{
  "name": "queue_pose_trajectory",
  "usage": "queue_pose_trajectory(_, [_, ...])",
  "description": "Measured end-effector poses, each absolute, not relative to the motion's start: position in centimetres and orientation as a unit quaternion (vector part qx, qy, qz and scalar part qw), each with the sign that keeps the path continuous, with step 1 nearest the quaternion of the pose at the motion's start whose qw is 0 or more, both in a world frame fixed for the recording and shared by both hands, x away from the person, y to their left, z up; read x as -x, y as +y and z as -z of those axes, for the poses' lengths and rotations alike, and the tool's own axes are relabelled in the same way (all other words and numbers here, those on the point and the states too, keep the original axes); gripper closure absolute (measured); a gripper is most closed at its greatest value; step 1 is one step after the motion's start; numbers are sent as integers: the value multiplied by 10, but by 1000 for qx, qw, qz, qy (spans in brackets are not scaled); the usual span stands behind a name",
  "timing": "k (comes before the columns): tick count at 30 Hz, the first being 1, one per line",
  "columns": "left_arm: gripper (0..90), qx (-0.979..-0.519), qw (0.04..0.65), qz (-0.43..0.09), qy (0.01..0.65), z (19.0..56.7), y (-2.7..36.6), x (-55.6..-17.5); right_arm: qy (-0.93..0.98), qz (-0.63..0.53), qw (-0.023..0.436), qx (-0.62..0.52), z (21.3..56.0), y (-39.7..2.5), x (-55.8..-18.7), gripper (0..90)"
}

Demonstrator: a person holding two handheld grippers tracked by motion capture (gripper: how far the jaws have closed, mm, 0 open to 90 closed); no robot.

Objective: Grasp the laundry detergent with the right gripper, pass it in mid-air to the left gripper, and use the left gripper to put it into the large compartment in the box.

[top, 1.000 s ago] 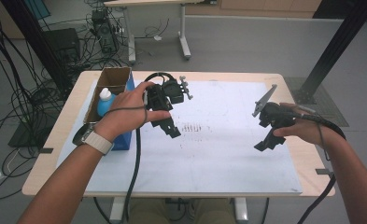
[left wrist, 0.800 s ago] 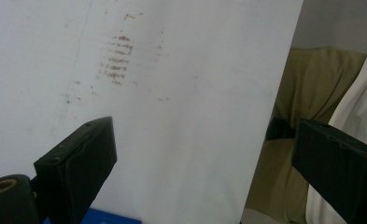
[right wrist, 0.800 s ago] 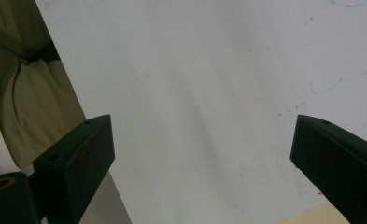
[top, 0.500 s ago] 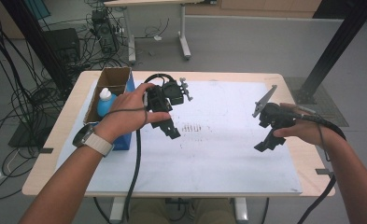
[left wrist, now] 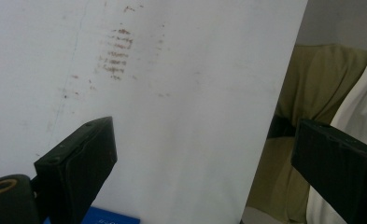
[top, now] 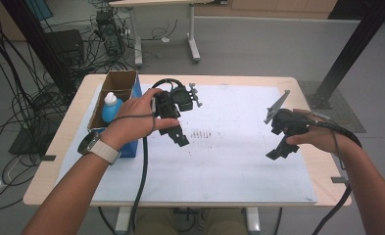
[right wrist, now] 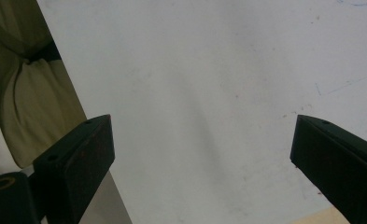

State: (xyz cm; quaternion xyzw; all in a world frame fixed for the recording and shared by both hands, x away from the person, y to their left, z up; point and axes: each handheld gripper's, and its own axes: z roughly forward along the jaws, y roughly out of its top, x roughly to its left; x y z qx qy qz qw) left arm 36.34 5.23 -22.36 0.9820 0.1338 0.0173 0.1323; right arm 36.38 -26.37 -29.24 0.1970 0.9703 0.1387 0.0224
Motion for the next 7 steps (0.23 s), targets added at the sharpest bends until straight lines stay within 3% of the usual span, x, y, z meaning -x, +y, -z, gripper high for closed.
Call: queue_pose_trajectory(7, [72,-982,134,-18,136,224,53,-364,970,-140,22,-197,293,-263,-364,65])
